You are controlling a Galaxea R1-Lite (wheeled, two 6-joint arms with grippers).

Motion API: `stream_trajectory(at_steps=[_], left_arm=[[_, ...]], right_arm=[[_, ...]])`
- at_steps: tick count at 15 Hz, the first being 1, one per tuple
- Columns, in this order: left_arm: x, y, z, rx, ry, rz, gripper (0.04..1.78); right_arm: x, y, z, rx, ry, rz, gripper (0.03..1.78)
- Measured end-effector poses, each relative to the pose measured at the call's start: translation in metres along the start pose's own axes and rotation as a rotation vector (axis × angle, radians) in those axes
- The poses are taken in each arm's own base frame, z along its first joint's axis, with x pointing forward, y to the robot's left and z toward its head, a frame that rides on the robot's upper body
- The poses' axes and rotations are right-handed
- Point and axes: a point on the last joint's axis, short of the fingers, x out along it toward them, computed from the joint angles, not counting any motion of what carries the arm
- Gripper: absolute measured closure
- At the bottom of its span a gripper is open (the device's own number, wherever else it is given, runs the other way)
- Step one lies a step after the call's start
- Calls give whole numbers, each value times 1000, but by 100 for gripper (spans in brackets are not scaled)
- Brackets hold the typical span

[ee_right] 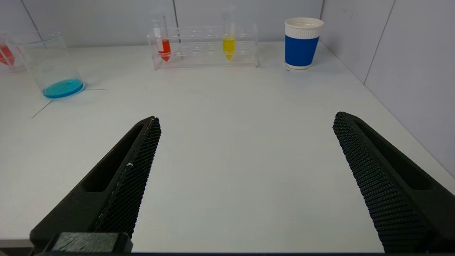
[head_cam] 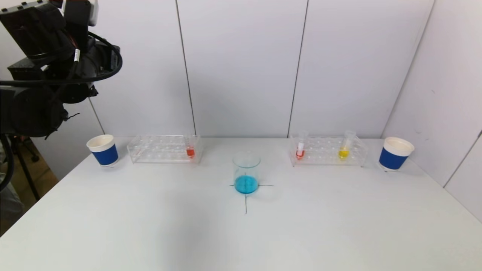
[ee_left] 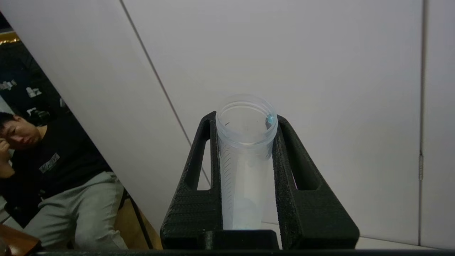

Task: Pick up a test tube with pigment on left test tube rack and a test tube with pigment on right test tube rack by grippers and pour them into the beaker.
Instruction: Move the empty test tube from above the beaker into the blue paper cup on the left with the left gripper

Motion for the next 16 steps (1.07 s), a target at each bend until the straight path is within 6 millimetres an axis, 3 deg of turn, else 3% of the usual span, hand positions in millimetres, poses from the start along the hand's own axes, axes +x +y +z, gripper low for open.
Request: stream_trajectory(at_steps=[9, 13, 16], left_arm=[[27, 48, -78, -130, 204, 146, 138], [44, 58, -117, -162, 267, 167, 138], [53, 55, -139, -179, 297, 168, 138]], right_arm=[[0, 0, 0, 0, 0, 0, 5], [0, 0, 0, 0, 0, 0, 5], [0, 0, 0, 0, 0, 0, 5]])
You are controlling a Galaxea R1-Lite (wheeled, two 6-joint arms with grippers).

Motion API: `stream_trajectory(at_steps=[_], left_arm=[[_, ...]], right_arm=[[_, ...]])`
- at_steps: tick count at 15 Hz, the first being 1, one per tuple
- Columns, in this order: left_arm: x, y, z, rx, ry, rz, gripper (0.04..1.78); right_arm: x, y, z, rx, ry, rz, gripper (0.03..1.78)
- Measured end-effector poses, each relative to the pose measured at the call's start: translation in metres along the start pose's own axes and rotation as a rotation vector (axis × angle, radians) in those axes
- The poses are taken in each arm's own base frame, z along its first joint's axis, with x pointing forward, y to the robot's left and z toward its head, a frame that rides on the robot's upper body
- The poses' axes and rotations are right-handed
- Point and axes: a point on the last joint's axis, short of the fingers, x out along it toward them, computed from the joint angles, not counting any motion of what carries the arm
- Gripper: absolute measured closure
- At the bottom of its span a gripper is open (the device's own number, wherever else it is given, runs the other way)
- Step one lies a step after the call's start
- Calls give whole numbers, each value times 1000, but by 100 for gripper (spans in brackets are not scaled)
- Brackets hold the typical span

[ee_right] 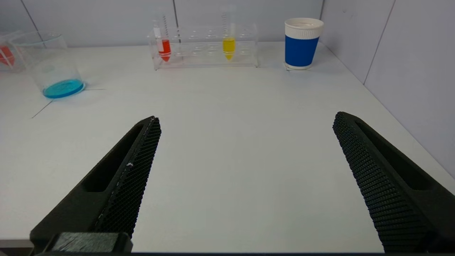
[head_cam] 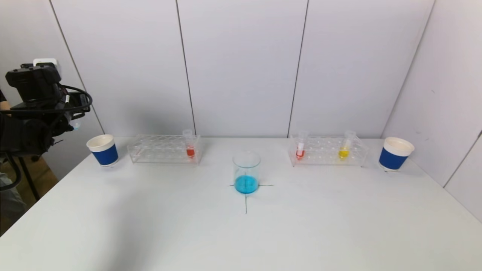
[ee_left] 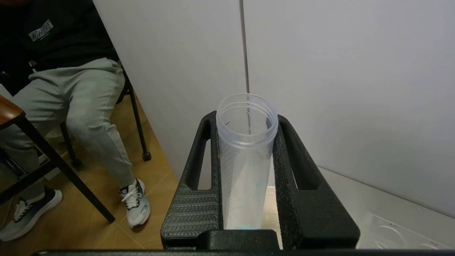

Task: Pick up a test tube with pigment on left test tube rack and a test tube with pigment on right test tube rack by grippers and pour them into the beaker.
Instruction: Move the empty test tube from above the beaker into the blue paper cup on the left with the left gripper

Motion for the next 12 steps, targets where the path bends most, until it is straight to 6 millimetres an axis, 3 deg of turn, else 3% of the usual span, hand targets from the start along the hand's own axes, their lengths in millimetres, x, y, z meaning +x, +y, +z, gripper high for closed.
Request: stream_trajectory(at_steps=[6, 12], left_arm=[[32, -15, -26, -28, 13, -7, 138], [46, -25, -57, -37, 69, -46, 138]], right_arm=[[0, 0, 0, 0, 0, 0, 5], [0, 0, 0, 0, 0, 0, 5]])
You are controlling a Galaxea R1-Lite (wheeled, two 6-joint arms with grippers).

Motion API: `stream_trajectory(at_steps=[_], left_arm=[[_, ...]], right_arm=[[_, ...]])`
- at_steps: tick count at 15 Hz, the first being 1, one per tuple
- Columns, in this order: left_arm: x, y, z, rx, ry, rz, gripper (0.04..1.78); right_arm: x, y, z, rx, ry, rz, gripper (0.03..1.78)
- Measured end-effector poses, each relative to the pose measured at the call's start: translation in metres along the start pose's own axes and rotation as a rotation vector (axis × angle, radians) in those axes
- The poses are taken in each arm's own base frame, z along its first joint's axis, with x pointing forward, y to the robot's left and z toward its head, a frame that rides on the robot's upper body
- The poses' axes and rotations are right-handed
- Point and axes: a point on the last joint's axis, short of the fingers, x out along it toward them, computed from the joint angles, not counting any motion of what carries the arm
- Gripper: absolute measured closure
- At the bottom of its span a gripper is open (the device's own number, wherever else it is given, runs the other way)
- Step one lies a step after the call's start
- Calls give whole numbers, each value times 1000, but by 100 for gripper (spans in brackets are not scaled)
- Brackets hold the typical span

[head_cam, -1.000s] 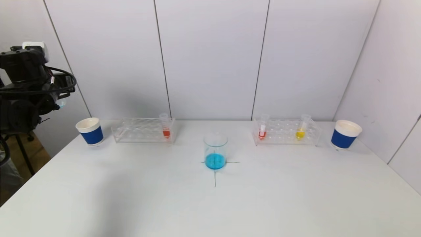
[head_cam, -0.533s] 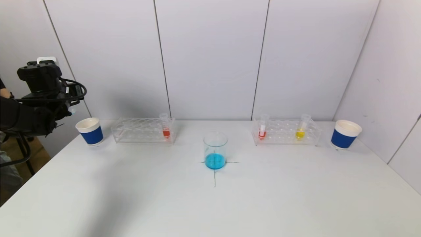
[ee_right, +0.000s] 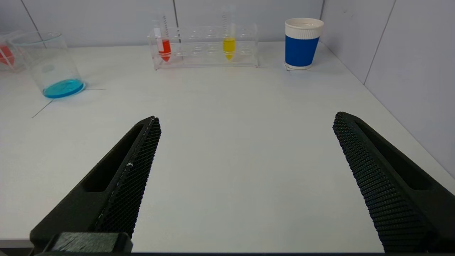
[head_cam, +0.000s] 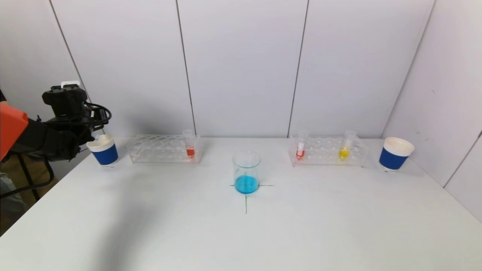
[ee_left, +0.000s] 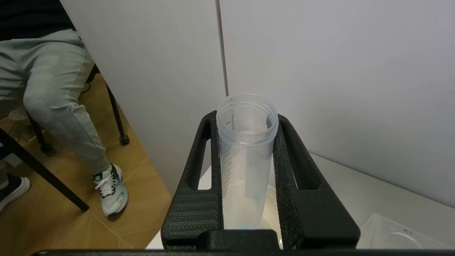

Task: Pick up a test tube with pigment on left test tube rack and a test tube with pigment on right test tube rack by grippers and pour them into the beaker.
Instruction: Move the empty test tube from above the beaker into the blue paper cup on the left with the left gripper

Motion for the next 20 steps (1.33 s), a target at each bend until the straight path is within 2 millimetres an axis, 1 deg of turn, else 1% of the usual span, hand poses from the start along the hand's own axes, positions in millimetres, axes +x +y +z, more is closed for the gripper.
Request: stream_trajectory(at_steps=[9, 13, 20], left_arm=[[10, -5, -28, 10, 28, -4, 138], [11, -5, -34, 14, 40, -4, 138], [10, -5, -35, 15, 42, -2, 138]], right_arm=[[0, 0, 0, 0, 0, 0, 5], [0, 0, 0, 0, 0, 0, 5], [0, 0, 0, 0, 0, 0, 5]])
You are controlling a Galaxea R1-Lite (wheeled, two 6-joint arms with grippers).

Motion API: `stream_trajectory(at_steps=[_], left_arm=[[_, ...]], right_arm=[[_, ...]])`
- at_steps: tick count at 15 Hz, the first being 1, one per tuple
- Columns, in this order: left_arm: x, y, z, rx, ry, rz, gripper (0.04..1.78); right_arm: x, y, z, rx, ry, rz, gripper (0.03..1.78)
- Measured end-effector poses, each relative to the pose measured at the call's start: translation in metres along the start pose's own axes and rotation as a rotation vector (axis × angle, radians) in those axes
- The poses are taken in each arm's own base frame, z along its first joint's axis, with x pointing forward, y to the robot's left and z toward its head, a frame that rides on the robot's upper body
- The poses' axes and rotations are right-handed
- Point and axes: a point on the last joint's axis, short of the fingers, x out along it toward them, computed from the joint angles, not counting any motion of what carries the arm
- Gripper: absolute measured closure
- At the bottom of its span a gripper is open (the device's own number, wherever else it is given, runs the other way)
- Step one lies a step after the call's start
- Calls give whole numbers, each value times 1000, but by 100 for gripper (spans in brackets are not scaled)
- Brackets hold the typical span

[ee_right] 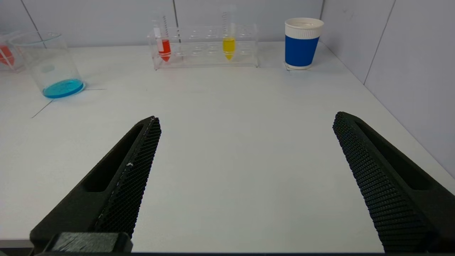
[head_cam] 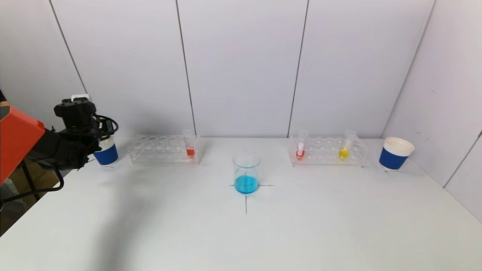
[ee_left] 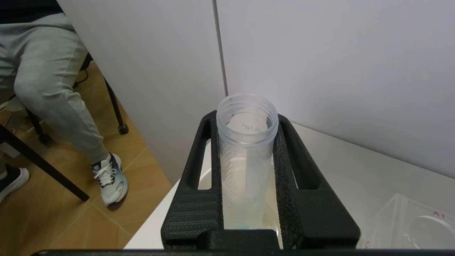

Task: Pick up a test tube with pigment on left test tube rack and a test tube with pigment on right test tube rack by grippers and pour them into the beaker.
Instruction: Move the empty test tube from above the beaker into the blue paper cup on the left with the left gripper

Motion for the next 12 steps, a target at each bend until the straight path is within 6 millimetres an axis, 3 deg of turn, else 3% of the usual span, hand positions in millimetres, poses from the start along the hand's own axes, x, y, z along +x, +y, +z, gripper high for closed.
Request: stream_trajectory(at_steps=[4, 7, 9, 12], left_arm=[[-1, 1, -1, 1, 0, 1, 138], [-3, 1, -1, 1, -3, 0, 123], [-3, 1, 1, 0, -5, -1, 99], [-5, 1, 2, -1, -6, -1, 49]], right_arm=[[0, 0, 0, 0, 0, 0, 5], [0, 0, 0, 0, 0, 0, 5], [0, 0, 0, 0, 0, 0, 5], [0, 0, 0, 0, 0, 0, 5]])
